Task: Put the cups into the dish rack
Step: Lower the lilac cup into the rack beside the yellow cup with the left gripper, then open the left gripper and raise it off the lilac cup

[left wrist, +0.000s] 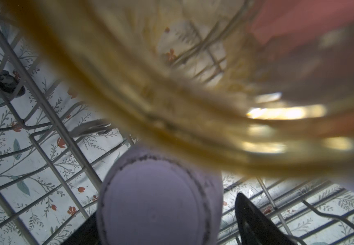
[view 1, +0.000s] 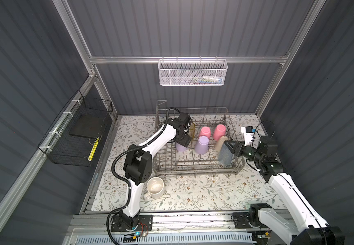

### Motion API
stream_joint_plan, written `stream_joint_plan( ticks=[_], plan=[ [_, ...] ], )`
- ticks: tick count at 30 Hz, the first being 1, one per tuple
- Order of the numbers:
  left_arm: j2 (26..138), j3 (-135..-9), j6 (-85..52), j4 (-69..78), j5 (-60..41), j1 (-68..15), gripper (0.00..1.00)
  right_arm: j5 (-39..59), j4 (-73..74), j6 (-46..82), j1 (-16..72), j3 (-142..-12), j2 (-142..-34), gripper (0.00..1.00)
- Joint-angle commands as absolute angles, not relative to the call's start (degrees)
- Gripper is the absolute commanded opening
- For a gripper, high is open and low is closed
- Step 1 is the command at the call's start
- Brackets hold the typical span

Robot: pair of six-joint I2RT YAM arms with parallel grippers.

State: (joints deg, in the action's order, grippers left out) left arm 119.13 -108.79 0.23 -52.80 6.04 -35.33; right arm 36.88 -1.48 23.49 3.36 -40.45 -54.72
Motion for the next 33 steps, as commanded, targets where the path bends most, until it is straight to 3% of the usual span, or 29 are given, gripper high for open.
stream_joint_plan(
  ticks=[1,22,33],
  plan=[
    [117.79,-110.48,-0.50,-54.55,6.04,-35.60,0.86,37.49,-1.75,22.86,3.16,-40.52,-54.56,0.41],
    [105.19,-107.34,-0.61,-54.66,4.78,-35.68,0.88,38.38,-1.41,23.13,3.16,-41.04,-55.02,0.43],
    [95.10,-99.77,-1.87,-47.96,7.24,-35.64,0.87,42.74,-1.06,22.43,3.83,-41.05,-53.91,0.45]
  ],
)
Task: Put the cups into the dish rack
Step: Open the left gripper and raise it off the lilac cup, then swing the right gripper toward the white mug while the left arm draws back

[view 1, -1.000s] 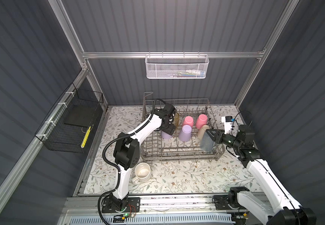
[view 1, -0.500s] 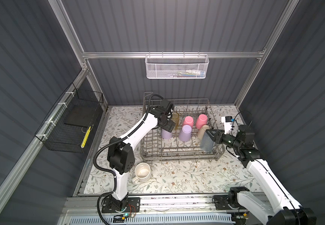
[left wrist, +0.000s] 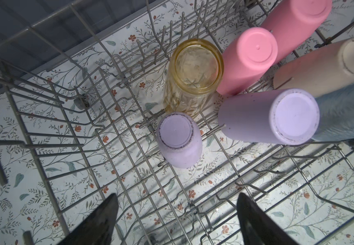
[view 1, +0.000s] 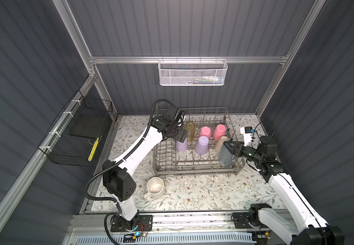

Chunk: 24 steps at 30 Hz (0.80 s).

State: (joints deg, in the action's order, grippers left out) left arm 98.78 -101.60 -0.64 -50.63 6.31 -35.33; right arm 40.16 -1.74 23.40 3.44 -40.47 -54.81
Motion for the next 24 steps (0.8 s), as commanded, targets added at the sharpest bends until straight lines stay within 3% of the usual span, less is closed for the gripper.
stream_joint_plan(
  ticks=[1,5,14,24],
  plan=[
    [94.08,-98.82,-1.90,-47.12,7.64,-35.68,0.87,43.20,-1.08,21.86,4.44,-41.26,-53.66,0.45],
    [90.42,-95.64,-2.73,-44.23,8.97,-35.67,0.87,42.74,-3.47,18.20,9.08,-43.19,-52.87,0.46],
    [85.20,-90.28,-4.72,-39.13,13.27,-35.07,0.87,36.51,-8.47,8.16,28.12,-50.69,-53.54,0.50],
    [78.39,-84.19,-5.98,-34.93,14.49,-34.81,0.87,37.85,-9.27,1.23,44.19,-58.29,-66.25,0.52]
  ],
)
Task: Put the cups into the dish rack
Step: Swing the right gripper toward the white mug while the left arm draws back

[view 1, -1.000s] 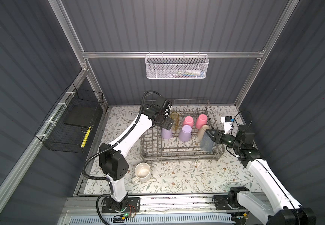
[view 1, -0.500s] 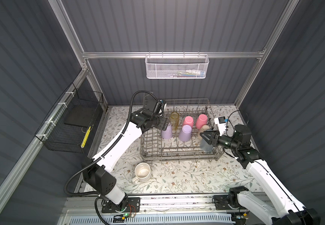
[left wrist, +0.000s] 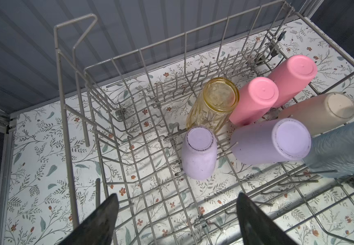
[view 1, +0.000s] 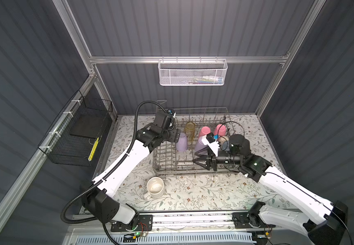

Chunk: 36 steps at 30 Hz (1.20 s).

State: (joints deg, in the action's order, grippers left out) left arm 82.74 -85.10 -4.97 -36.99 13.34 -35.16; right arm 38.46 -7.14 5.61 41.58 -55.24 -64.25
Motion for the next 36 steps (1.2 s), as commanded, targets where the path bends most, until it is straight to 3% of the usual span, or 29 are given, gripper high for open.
stream_joint_plan(
  ticks=[1,8,18,27,36],
  plan=[
    [77.26,-83.67,-5.98,-34.66,14.59,-34.76,0.87,37.79,-9.76,0.43,45.22,-59.04,-67.09,0.53],
    [71.18,-81.47,-5.99,-33.90,16.65,-34.54,0.87,35.01,-17.65,-8.77,55.27,-66.59,-74.86,0.54],
    [68.03,-77.74,-7.82,-34.06,28.83,-34.28,0.88,23.30,-35.61,-21.19,67.57,-83.94,-95.24,0.53],
    [65.59,-76.40,-8.00,-33.86,30.30,-33.93,0.89,15.53,-48.18,-27.53,73.14,-98.90,-111.00,0.49],
    [64.81,-75.22,-8.09,-33.36,28.66,-33.76,0.90,15.21,-50.30,-29.22,74.09,-103.56,-116.20,0.46]
  ],
)
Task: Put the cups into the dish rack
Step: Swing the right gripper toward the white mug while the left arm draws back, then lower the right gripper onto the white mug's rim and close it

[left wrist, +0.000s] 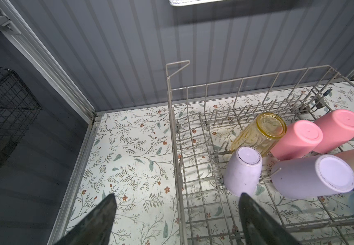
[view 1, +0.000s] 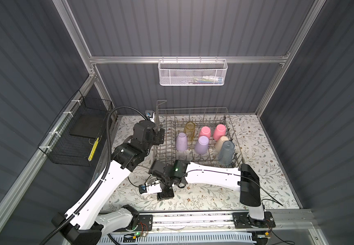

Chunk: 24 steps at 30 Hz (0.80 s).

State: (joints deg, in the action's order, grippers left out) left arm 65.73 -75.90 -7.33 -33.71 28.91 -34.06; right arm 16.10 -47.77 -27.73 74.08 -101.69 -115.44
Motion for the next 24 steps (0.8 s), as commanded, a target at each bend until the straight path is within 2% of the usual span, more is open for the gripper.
stream_joint_plan(
  ticks=[1,16,24],
  plan=[
    [64.78,-75.07,-8.02,-33.29,28.66,-33.75,0.90,15.10,-50.35,-29.27,74.09,-103.77,-116.51,0.46],
    [65.31,-75.24,-7.65,-33.06,27.47,-33.49,0.90,12.18,-47.27,-28.45,74.09,-104.35,-121.25,0.40],
    [65.88,-75.22,-7.43,-32.98,27.33,-33.40,0.90,12.11,-45.63,-27.59,74.18,-104.74,-122.58,0.30]
  ],
)
